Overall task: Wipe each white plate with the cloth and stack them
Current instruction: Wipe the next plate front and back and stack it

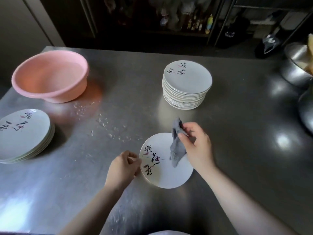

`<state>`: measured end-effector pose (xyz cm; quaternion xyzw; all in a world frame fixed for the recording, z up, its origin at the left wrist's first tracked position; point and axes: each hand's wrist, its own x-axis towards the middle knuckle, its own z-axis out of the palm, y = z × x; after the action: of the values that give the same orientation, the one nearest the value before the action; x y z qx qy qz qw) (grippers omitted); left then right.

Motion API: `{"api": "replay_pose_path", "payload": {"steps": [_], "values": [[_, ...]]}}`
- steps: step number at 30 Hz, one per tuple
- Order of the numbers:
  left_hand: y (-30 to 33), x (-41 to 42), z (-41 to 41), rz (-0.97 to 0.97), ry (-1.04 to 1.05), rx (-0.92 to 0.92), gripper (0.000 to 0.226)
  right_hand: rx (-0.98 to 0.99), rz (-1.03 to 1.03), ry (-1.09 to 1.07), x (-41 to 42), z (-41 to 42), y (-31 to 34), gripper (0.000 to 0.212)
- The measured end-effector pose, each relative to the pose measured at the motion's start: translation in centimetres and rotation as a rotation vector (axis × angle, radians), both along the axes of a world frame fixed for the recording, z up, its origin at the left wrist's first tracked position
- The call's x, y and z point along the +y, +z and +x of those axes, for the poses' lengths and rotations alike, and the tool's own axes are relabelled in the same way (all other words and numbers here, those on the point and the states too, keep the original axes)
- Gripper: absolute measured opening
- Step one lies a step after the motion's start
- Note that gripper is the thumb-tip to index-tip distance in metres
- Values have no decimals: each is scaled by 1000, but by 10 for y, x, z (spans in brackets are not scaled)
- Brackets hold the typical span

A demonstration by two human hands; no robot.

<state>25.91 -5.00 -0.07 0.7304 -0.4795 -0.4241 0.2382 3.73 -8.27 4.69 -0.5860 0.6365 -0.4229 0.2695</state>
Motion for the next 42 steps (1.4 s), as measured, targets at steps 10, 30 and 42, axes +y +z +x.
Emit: {"api": "replay_pose_path", "payload": {"steps": [10,30,42], "values": [[-11,-19,-14,-191,-63,-198,16,340,107,75,37,-12,-46,41],[-30,-39,-18,-281,-213,-253,30,750,131,276,3,23,-42,33],[-27,-37,-15,-295,-198,-169,24,533,122,203,-16,12,-33,23]]}}
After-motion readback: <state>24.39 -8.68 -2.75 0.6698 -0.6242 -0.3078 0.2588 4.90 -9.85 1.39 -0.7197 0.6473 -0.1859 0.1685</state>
